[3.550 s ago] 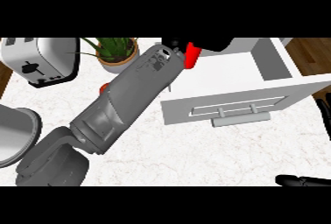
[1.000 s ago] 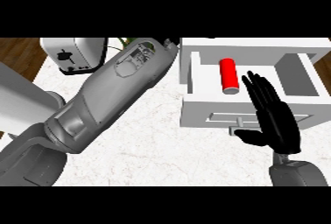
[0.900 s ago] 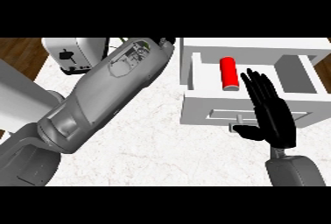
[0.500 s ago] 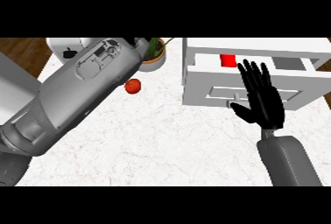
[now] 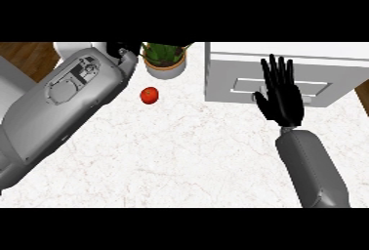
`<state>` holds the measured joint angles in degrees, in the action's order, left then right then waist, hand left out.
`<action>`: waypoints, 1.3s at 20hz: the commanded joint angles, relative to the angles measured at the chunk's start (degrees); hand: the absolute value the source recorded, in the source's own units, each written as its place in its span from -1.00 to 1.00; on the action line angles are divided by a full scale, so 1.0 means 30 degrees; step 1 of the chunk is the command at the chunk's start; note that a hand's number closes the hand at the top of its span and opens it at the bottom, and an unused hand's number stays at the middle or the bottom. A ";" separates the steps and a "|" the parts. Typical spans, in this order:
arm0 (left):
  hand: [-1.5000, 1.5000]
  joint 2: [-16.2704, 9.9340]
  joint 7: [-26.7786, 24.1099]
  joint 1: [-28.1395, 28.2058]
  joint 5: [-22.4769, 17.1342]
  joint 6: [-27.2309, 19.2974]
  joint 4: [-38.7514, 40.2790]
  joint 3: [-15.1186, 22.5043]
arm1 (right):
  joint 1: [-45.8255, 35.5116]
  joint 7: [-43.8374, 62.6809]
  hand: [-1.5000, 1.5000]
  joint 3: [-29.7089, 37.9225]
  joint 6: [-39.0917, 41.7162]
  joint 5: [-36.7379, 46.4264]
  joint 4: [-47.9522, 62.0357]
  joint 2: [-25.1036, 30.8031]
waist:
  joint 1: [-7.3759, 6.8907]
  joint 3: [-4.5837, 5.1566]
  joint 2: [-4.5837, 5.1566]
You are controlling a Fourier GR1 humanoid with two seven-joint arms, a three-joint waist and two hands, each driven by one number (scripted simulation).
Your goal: Pick up the can, place it into the drawer and close the drawer
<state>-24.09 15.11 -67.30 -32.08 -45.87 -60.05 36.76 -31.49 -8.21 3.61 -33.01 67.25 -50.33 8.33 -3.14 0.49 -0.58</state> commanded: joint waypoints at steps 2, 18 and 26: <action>-1.00 -0.0825 0.0780 0.0665 0.0509 -0.0031 -0.1025 -0.0187 | -0.3134 -0.0041 -1.00 0.1206 -0.1849 0.0080 0.4749 -0.0094 | -0.0112 -0.0207 0.0425; -1.00 -0.2114 0.0614 0.4631 0.1213 0.0189 -0.5337 -0.0338 | -0.8452 0.1278 -1.00 0.2288 -0.3626 0.0592 0.9507 0.0642 | -0.0887 -0.0205 0.0543; -1.00 -0.1875 -0.0116 0.5580 0.1695 0.0536 -0.5752 -0.0465 | -1.0736 0.0977 -1.00 0.3130 -0.3073 0.0330 1.1784 0.1673 | -0.0969 -0.0225 0.0911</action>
<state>-29.70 14.89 -50.86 -27.74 -44.49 -76.21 35.43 -59.76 -5.13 11.32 -41.69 69.28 -17.71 12.69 -4.78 -0.02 1.39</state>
